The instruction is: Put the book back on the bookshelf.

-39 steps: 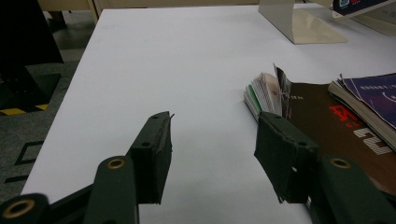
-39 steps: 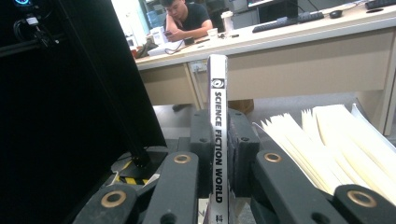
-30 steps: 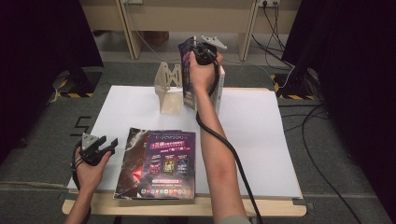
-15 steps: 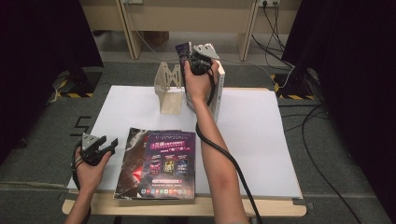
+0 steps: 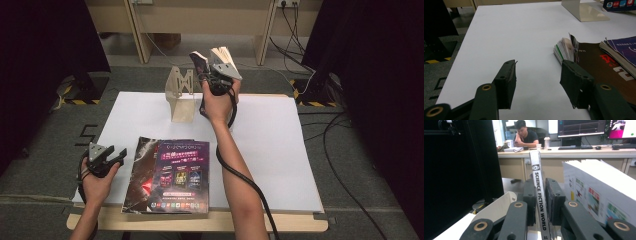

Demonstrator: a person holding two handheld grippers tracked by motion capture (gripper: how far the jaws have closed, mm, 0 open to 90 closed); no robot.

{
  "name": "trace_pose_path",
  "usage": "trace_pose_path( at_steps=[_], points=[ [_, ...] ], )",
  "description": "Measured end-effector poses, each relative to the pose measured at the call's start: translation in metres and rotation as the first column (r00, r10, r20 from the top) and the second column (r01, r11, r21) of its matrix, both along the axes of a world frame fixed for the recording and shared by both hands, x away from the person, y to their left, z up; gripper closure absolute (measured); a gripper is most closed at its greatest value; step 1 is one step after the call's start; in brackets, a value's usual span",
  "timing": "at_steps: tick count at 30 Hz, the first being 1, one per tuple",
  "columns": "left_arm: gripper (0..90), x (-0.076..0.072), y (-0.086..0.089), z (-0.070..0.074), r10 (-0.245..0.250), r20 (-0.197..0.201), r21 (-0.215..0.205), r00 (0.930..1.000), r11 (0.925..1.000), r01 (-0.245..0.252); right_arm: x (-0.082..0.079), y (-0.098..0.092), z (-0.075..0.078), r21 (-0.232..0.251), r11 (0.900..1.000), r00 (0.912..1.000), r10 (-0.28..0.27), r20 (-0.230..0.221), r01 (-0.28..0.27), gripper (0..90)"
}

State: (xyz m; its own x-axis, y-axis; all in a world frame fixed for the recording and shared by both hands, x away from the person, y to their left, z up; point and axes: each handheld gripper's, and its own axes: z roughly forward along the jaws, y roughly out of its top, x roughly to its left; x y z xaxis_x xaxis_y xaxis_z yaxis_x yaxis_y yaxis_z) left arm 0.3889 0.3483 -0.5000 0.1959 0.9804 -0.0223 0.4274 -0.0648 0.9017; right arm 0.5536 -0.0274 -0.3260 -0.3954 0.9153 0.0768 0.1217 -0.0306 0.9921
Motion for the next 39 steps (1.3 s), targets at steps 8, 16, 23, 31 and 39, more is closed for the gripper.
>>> trace_pose_path(
  at_steps=[8,16,23,31,39],
  points=[
    [46.0,0.0,-0.001,0.0,-0.002,0.0,0.008,1.0,1.0,0.002,-0.025,-0.013,-0.009,-0.008,1.0,1.0,0.0,0.009,0.0,80.4],
    [46.1,0.0,-0.002,0.0,-0.003,0.0,0.02,1.0,0.9998,0.003,-0.044,-0.027,-0.013,-0.029,1.0,0.9996,0.007,0.026,-0.006,80.2],
    [46.4,0.0,-0.003,0.0,-0.002,0.008,0.022,1.0,0.9998,0.002,-0.061,-0.036,-0.017,-0.002,1.0,1.0,0.0,0.002,0.0,79.1],
    [46.2,-0.001,-0.002,0.0,0.002,0.008,0.009,1.0,1.0,-0.002,-0.078,-0.045,-0.019,-0.012,1.0,0.9998,-0.002,-0.022,0.002,78.6],
    [46.1,-0.001,-0.001,0.0,0.003,0.007,0.004,1.0,1.0,-0.003,-0.073,-0.043,-0.016,-0.027,0.999,0.9983,0.017,-0.056,-0.019,74.6]
  ],
)
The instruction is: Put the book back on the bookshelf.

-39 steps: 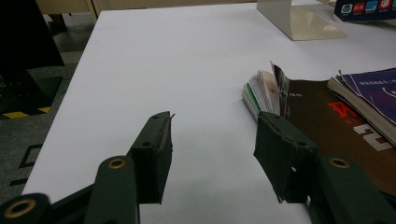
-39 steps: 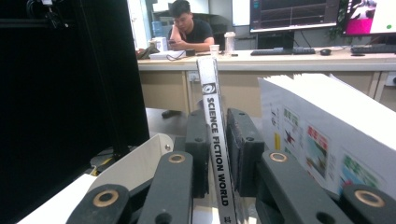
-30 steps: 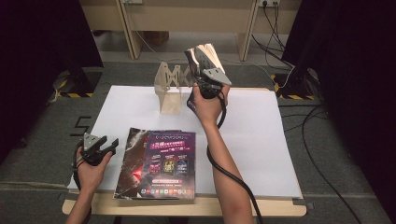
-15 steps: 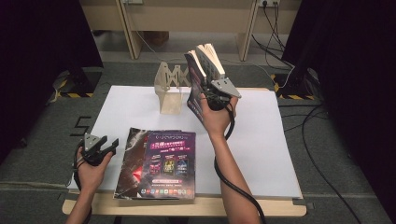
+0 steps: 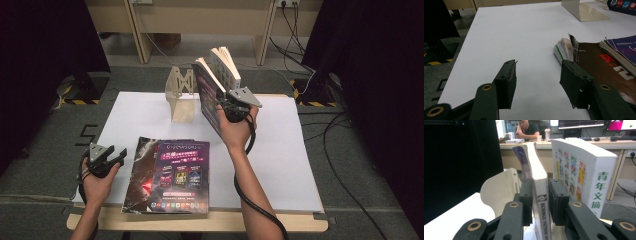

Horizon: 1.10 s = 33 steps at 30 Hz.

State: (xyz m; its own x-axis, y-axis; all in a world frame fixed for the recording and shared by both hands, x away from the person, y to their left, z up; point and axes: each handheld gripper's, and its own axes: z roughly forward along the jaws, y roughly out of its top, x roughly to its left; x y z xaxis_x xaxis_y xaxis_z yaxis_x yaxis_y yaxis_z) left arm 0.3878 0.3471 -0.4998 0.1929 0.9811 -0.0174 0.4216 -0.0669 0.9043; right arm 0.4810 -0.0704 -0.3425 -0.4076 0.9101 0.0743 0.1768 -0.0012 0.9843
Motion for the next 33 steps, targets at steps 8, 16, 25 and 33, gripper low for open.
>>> trace_pose_path(
  at_steps=[8,16,25,33],
  points=[
    [45.9,0.0,0.001,0.0,0.0,0.004,-0.012,1.0,0.9999,0.0,0.016,0.011,0.008,-0.02,1.0,0.9996,0.02,-0.021,-0.021,73.4],
    [45.8,0.0,0.002,0.0,-0.002,0.001,-0.007,1.0,1.0,0.002,0.028,0.018,0.011,-0.062,0.997,0.9983,0.038,-0.043,-0.041,74.5],
    [45.7,0.001,0.002,0.0,-0.002,-0.001,-0.013,1.0,0.9999,0.002,0.033,0.019,0.011,-0.104,0.994,0.9984,0.04,-0.041,-0.044,82.8],
    [45.8,0.0,0.002,0.0,-0.002,0.0,-0.011,1.0,0.9999,0.002,0.034,0.02,0.013,-0.079,0.996,0.9973,0.042,-0.06,-0.047,83.1]
  ],
)
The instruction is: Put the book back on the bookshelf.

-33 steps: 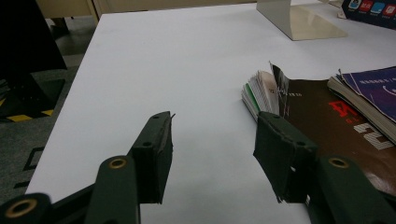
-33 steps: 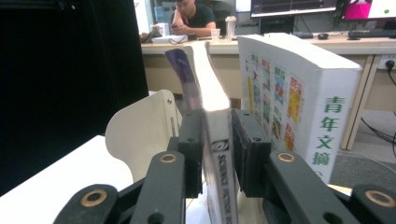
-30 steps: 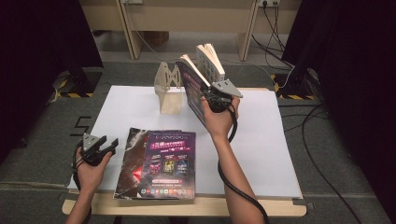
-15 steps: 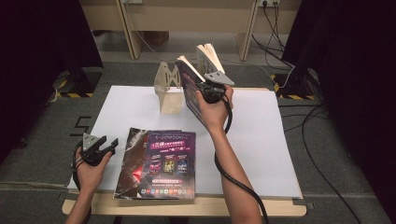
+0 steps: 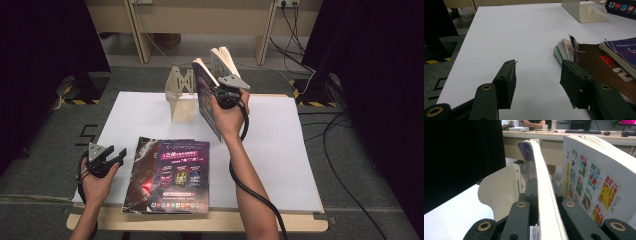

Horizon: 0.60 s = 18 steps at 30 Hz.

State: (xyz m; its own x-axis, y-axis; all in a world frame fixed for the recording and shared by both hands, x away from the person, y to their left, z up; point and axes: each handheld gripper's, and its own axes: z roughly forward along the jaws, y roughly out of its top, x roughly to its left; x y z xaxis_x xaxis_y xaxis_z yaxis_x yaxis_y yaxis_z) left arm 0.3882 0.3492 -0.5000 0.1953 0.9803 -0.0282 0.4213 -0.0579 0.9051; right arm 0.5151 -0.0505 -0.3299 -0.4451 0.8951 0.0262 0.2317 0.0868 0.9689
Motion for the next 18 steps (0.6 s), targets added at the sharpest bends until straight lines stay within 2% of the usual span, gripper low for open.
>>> trace_pose_path(
  at_steps=[7,12,18],
  points=[
    [45.6,0.0001,0.0008,0.0,0.003,-0.002,-0.01,1.0,0.9999,-0.003,0.0027,-0.0017,0.0008,0.026,1.0,0.9999,-0.016,0.005,0.016,83.2],
    [45.6,-0.0001,0.0004,0.0001,0.002,-0.002,-0.005,1.0,1.0,-0.002,0.0045,-0.0032,0.0017,0.068,0.998,0.9999,-0.01,-0.002,0.01,83.3],
    [45.6,-0.0002,0.0009,0.0001,0.001,-0.002,-0.01,1.0,1.0,-0.001,0.0058,-0.002,0.0057,0.08,0.997,0.9997,-0.017,0.018,0.016,83.2]
  ],
)
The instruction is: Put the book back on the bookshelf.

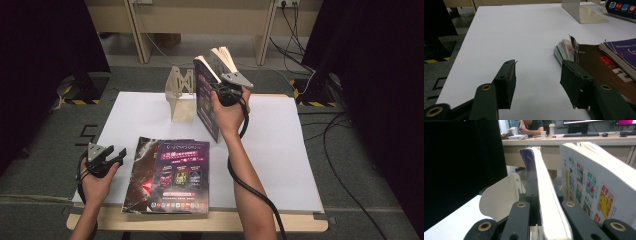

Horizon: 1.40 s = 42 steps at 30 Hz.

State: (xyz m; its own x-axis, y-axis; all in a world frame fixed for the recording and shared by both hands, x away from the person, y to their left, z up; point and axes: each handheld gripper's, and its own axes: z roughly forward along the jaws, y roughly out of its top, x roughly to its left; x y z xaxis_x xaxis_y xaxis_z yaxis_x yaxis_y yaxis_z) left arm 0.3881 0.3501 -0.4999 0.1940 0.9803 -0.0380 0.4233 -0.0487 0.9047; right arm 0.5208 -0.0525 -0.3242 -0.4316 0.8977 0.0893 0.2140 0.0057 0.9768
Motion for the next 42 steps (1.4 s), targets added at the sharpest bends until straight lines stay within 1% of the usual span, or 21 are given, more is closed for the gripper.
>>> trace_pose_path(
  at_steps=[6,8,10,13,18,23,28,38,42],
  points=[
    [45.5,0.0,0.0,0.0,0.001,0.002,-0.005,1.0,1.0,-0.001,0.004,0.0,0.006,0.008,1.0,0.9999,-0.013,0.009,0.013,83.3],
    [45.5,0.0,0.0,0.0,0.001,0.001,-0.004,1.0,1.0,-0.001,0.005,-0.001,0.007,0.008,1.0,0.9997,-0.017,0.019,0.017,83.2],
    [45.6,0.0,0.0,0.0,0.0,-0.001,-0.001,1.0,1.0,0.0,0.006,0.0,0.008,0.014,1.0,0.9996,-0.023,0.017,0.023,83.2],
    [45.6,0.0,0.0,0.0,0.0,-0.001,0.003,1.0,1.0,0.0,0.009,0.0,0.01,0.01,0.999,0.9992,-0.033,0.023,0.033,83.2],
    [45.6,0.0,0.0,0.0,-0.001,-0.001,0.003,1.0,1.0,0.001,0.016,0.002,0.012,0.01,0.999,0.9988,-0.043,0.021,0.043,83.2],
    [45.6,0.0,0.0,0.0,-0.003,-0.002,0.006,1.0,1.0,0.003,0.023,0.005,0.011,0.013,0.998,0.9979,-0.059,0.028,0.059,83.2],
    [45.7,0.0,-0.001,0.0,-0.003,0.0,0.007,1.0,1.0,0.003,0.032,0.011,0.009,-0.003,0.997,0.9972,-0.071,0.024,0.071,83.2],
    [45.8,0.001,-0.002,0.0,-0.006,-0.001,0.015,1.0,0.9999,0.006,0.046,0.019,0.002,0.007,0.996,0.9956,-0.091,0.021,0.091,83.2],
    [45.8,0.001,-0.001,0.0,-0.005,-0.002,0.013,1.0,0.9999,0.005,0.049,0.022,0.003,0.013,0.995,0.9946,-0.102,0.02,0.101,83.2]
  ],
)
